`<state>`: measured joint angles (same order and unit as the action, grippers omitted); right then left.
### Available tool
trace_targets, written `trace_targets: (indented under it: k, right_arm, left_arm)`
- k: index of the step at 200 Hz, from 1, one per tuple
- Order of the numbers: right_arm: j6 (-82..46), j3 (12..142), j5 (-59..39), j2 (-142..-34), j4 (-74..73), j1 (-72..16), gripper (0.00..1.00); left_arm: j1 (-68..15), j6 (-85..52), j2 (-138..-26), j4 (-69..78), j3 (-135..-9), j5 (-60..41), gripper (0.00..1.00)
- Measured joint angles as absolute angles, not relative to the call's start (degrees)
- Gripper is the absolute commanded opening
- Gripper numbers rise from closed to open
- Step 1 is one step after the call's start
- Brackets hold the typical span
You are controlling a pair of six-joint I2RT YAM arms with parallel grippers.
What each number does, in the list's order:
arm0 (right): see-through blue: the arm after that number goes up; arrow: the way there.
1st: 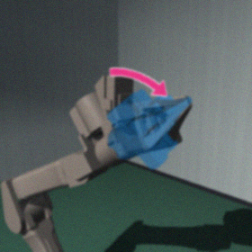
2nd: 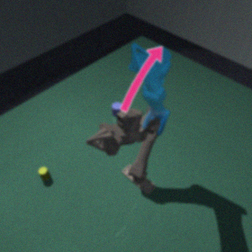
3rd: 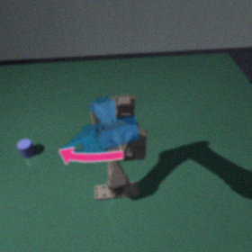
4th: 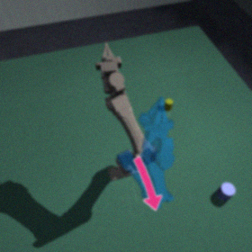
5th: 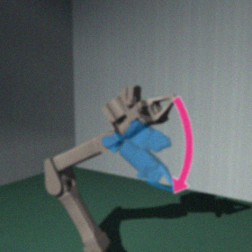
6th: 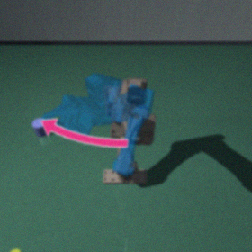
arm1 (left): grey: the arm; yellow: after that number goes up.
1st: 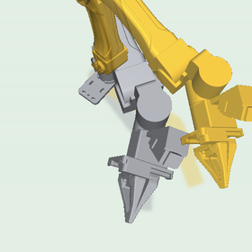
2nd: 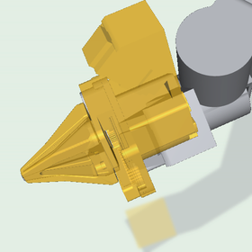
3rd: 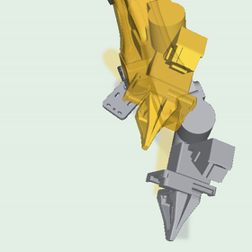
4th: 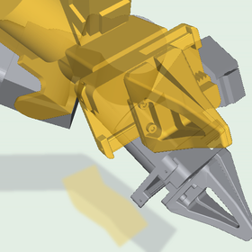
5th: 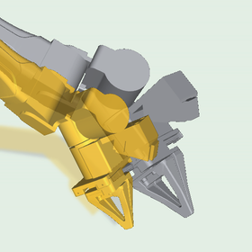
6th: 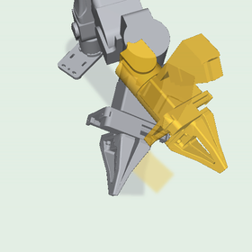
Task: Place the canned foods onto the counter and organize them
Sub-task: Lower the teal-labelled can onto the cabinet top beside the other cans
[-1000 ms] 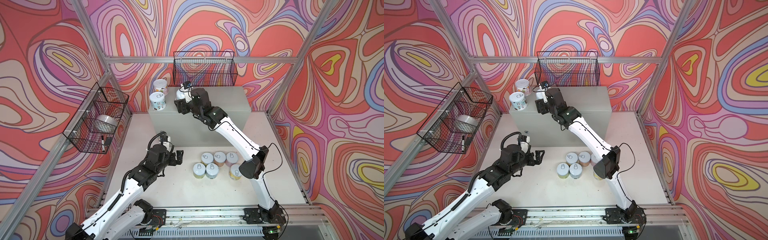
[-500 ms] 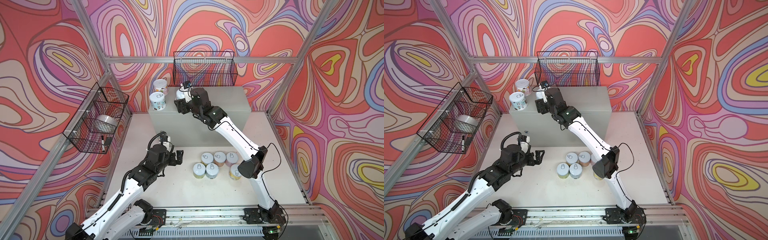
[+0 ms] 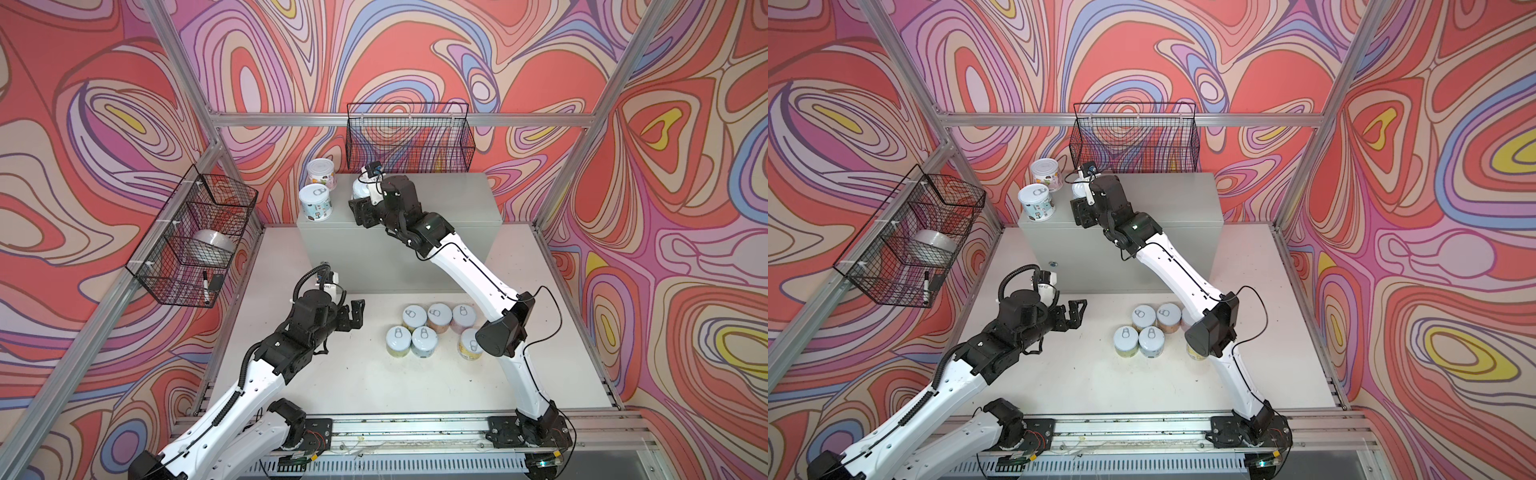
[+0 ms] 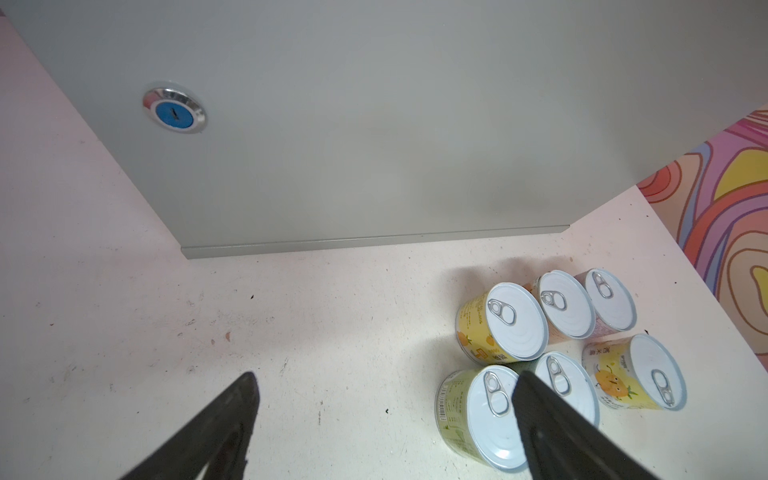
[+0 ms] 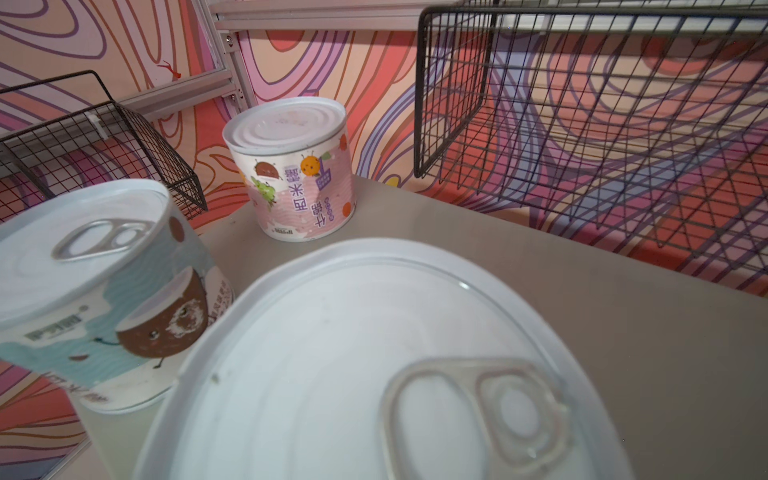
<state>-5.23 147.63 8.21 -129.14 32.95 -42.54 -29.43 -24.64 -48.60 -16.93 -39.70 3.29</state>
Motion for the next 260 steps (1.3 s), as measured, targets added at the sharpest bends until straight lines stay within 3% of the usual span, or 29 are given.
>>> trace_targets:
  k: [24,37,46,159,193,213,226,231,241,247,260]
  right_arm:
    - [-5.21,147.55,8.4,-129.14,32.82,-42.54,0.7]
    - [-5.19,147.55,8.49,-129.14,32.71,-42.54,0.92]
    - [-5.02,147.55,8.49,-129.14,32.6,-42.54,0.98]
    - [-3.01,143.98,9.15,-126.69,25.26,-42.54,0.98]
    - [-2.9,140.09,8.16,-121.67,23.51,-42.54,0.98]
    - [-3.09,136.42,7.49,-117.05,22.06,-42.54,0.91]
    - [-3.33,134.91,7.22,-114.17,21.45,-42.54,0.81]
    - [-3.22,134.45,7.16,-113.16,21.3,-42.54,0.74]
    - [-3.77,133.14,7.01,-110.93,21.15,-42.54,0.48]
    - [-3.7,132.25,6.98,-109.58,21.21,-42.54,0.37]
    - [-4.03,129.73,6.74,-106.83,21.17,-42.54,0.35]
  left_arm:
    - [-29.43,-24.6,-48.6,-16.93,-39.7,3.51,0.98]
    - [-29.43,-24.43,-48.6,-16.93,-39.7,3.64,0.98]
    - [-29.43,-24.25,-48.6,-16.93,-39.7,3.73,0.98]
    - [-29.43,-24.18,-48.73,-16.91,-39.7,4.32,0.98]
    - [-29.43,-24.16,-49.3,-16.93,-39.7,4.32,0.97]
    - [-29.43,-24.05,-49.28,-16.93,-39.7,4.29,0.98]
    - [-29.43,-24.03,-49.28,-16.91,-39.72,4.32,0.98]
    - [-29.43,-24.03,-49.28,-16.93,-39.72,4.29,0.97]
    - [-29.43,-24.03,-49.28,-16.93,-39.72,4.29,0.98]
    - [-29.43,-24.03,-49.28,-16.93,-39.72,4.29,0.97]
    - [-29.43,-24.03,-49.28,-16.91,-39.72,4.27,0.97]
